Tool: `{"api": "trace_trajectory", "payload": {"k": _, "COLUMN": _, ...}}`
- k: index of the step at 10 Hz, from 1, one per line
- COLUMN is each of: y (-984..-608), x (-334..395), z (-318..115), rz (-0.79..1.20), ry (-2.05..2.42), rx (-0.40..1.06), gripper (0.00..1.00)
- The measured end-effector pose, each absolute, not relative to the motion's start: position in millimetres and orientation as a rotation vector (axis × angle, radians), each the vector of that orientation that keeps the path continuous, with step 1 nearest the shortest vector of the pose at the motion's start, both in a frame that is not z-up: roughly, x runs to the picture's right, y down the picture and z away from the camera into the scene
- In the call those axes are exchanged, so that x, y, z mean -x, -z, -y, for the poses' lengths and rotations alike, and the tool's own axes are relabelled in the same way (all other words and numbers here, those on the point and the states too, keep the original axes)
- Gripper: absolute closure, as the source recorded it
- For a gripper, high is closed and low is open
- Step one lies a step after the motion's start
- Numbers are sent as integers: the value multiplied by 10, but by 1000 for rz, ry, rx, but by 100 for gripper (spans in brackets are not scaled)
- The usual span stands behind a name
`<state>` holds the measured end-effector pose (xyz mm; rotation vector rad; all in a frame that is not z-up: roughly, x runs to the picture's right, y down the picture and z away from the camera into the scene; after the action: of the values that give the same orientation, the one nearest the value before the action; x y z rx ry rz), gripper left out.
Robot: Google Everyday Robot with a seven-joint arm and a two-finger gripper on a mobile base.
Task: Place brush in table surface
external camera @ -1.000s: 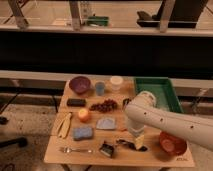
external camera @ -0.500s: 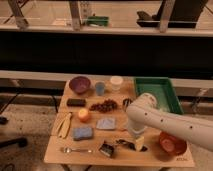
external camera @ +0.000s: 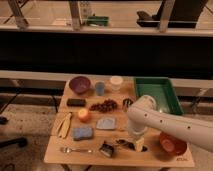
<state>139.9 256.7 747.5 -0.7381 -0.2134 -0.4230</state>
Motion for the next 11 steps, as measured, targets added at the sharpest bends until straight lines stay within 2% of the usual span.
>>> {"api": "trace_trajectory", "payload": {"k": 2, "y": -7495, "x": -1397, "z": -2588, "rz": 208, "ry": 417, "rx": 736, "gripper": 20}}
{"api": "trace_trajectory", "payload": {"k": 7, "y": -7565, "x": -1338, "z": -3090, "rz": 190, "ry": 363, "rx": 740, "gripper": 20}}
{"api": "trace_trajectory", "payload": {"k": 11, "y": -7744, "x": -1225, "z": -3039, "rz": 197, "ry": 330, "rx": 689, "gripper": 20}}
